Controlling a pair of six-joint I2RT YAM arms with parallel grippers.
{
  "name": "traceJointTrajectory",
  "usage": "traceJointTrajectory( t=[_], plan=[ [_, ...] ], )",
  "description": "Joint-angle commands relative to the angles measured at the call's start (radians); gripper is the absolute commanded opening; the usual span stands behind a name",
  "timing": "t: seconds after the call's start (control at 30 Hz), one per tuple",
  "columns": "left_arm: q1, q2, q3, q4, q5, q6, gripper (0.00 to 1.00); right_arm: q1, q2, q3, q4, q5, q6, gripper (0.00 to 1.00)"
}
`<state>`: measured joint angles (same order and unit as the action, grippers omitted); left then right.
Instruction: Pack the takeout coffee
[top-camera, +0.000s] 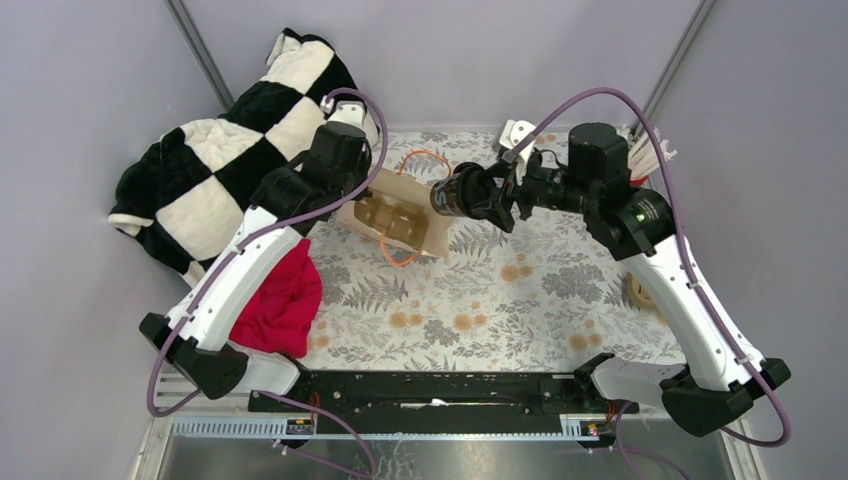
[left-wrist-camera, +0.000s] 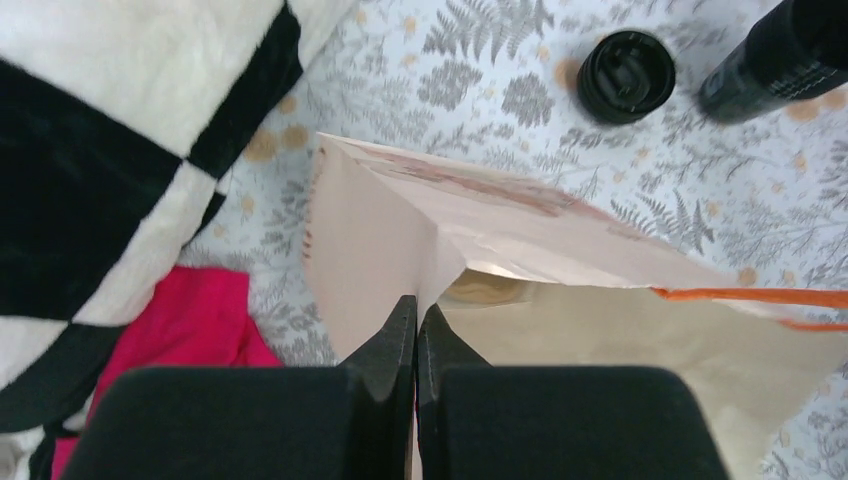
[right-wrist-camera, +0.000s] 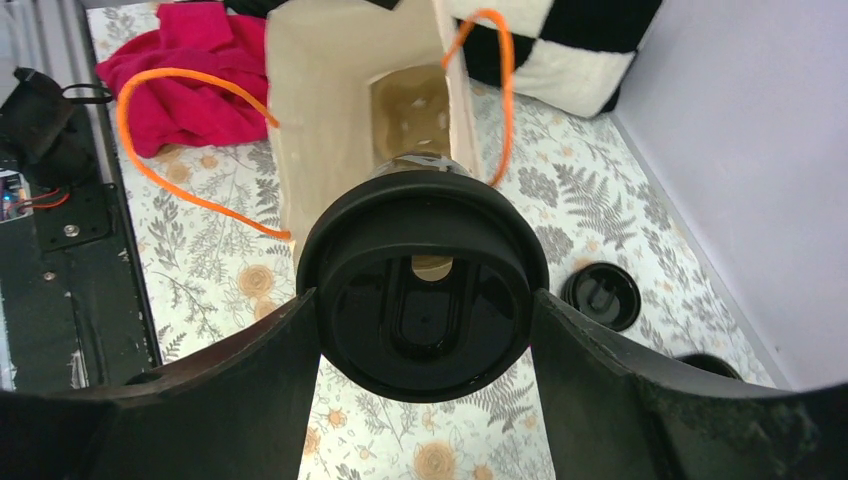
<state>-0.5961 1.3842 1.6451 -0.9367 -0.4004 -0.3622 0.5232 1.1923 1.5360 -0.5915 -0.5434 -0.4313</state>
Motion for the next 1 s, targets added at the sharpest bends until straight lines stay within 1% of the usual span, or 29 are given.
traceJointTrajectory(
  t=[0.0, 0.13, 0.3, 0.43, 0.57, 0.7, 0.8, 0.9, 0.97],
  plan=[
    [-0.007, -0.029, -0.021, 0.231, -0.043, 0.128, 0.00, 0.065, 0.030, 0.067, 0.012, -0.012, -0.047, 0.44],
    [-0.008, -0.019, -0.022, 0.237, -0.009, 0.158, 0.00, 0.138, 0.041, 0.090, -0.021, 0.056, -0.061, 0.43],
    [-0.010, -0.055, -0.094, 0.267, 0.064, 0.194, 0.00, 0.258, 0.049, 0.097, -0.105, 0.159, -0.093, 0.42],
    [-0.022, -0.088, -0.137, 0.251, 0.138, 0.242, 0.00, 0.329, 0.042, 0.080, -0.126, 0.261, -0.088, 0.41],
    [-0.035, -0.105, -0.155, 0.207, 0.138, 0.222, 0.00, 0.344, 0.024, 0.072, -0.118, 0.334, -0.081, 0.41],
    [-0.051, -0.131, -0.175, 0.204, 0.134, 0.192, 0.00, 0.348, 0.042, 0.116, -0.143, 0.344, -0.100, 0.41],
    [-0.058, -0.132, -0.146, 0.204, 0.128, 0.184, 0.00, 0.347, 0.056, 0.128, -0.148, 0.344, -0.121, 0.42],
    [-0.060, -0.116, -0.077, 0.171, 0.123, 0.157, 0.00, 0.347, 0.075, 0.150, -0.152, 0.354, -0.128, 0.42],
    [-0.061, -0.125, -0.071, 0.173, 0.139, 0.139, 0.00, 0.349, 0.088, 0.163, -0.147, 0.369, -0.125, 0.41]
  ],
)
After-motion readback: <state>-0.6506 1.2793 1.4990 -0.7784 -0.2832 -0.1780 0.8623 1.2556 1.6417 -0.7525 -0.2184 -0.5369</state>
